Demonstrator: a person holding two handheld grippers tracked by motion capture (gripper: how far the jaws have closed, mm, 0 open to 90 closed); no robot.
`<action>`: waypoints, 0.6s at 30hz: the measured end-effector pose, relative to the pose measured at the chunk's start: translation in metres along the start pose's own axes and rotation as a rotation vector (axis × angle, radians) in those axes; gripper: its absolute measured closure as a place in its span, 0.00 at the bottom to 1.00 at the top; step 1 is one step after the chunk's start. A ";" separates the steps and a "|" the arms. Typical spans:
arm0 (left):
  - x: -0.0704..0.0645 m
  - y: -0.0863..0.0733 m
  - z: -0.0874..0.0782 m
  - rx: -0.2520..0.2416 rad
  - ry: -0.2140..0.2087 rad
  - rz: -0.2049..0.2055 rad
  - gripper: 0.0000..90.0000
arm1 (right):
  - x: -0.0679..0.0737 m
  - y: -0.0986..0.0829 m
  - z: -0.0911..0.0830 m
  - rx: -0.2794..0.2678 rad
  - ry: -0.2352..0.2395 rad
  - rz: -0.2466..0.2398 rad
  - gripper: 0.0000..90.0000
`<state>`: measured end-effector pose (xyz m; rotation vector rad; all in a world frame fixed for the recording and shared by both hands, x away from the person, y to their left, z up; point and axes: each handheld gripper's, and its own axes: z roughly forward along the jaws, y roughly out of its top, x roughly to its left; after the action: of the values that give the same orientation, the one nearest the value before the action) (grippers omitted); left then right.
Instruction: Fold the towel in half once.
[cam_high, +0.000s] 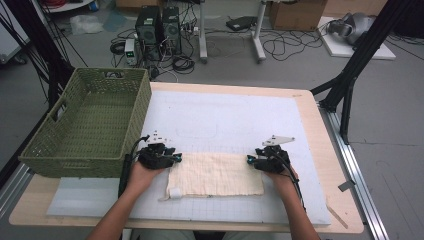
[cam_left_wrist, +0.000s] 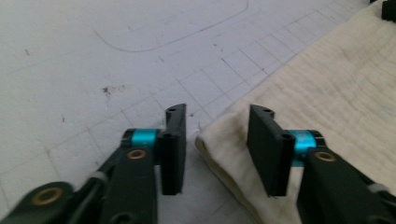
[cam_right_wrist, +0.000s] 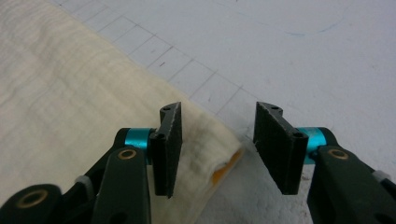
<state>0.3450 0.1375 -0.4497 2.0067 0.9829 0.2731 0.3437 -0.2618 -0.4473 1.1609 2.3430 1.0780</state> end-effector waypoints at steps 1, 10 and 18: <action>-0.001 0.000 -0.001 0.005 -0.001 0.013 0.80 | 0.000 -0.002 -0.001 -0.009 0.003 0.006 0.65; -0.003 0.007 -0.012 -0.162 0.051 -0.006 0.95 | 0.010 -0.005 -0.016 -0.078 -0.080 -0.064 0.93; -0.002 0.010 0.007 -0.141 0.102 -0.022 0.94 | 0.008 0.003 -0.008 -0.082 -0.180 -0.079 0.93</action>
<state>0.3528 0.1291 -0.4458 1.8676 1.0201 0.4242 0.3357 -0.2583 -0.4391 1.0785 2.1671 0.9896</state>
